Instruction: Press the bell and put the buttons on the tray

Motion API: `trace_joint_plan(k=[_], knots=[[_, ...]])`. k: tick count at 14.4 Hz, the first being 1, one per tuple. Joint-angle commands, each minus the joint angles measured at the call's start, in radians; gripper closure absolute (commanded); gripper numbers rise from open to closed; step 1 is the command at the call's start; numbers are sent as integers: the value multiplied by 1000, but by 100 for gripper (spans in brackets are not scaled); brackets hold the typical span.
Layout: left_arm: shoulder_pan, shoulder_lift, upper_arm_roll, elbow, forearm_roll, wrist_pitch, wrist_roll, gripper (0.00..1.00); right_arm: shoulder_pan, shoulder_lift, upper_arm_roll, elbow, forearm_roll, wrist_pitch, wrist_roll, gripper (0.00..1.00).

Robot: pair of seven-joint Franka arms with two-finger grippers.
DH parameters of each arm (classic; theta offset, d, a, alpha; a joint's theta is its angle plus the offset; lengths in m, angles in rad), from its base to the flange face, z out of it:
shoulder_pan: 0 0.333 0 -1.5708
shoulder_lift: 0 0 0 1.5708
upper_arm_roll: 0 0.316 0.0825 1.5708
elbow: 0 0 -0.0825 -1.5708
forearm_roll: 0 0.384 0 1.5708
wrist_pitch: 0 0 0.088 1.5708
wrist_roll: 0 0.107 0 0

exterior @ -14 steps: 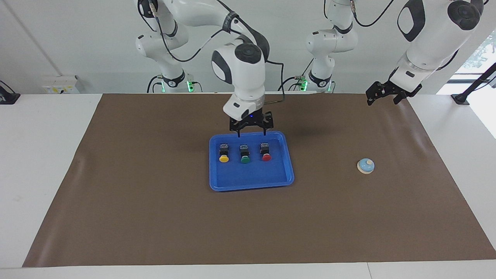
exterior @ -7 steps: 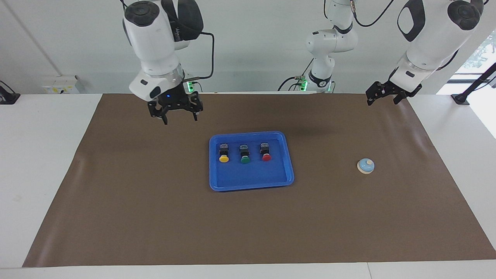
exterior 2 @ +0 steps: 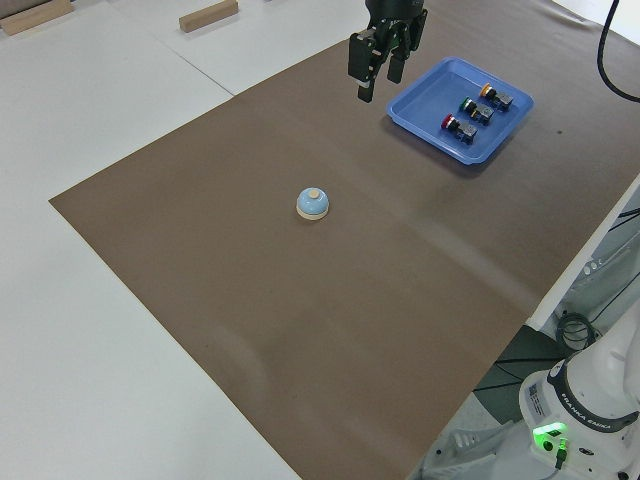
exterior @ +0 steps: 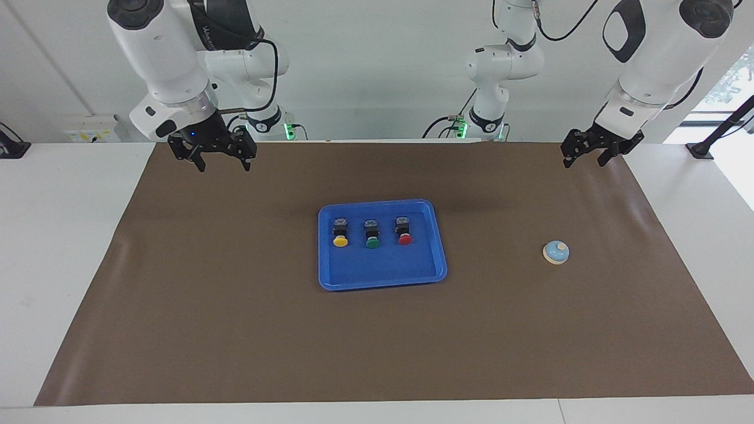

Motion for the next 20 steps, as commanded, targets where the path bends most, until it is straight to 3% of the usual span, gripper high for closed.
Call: trace_joint_plan(k=[1, 9, 12, 16, 20], knots=[[4, -25, 5, -45, -10, 43, -10, 100, -38, -34, 12, -51, -7, 42, -13, 0], [28, -1, 7, -176, -8, 216, -7, 100, -85, -31, 12, -48, -46, 37, 1, 0], [30, 83, 10, -211, -8, 318, -1, 100, -87, -31, 12, -48, -44, 33, -6, 0], [62, 137, 10, -352, -8, 586, 2, 100, -76, -33, 14, -48, -44, 29, -9, 0], [65, 217, 8, -361, -8, 689, 0, 100, -82, -33, 14, -48, -44, 29, -9, 0]])
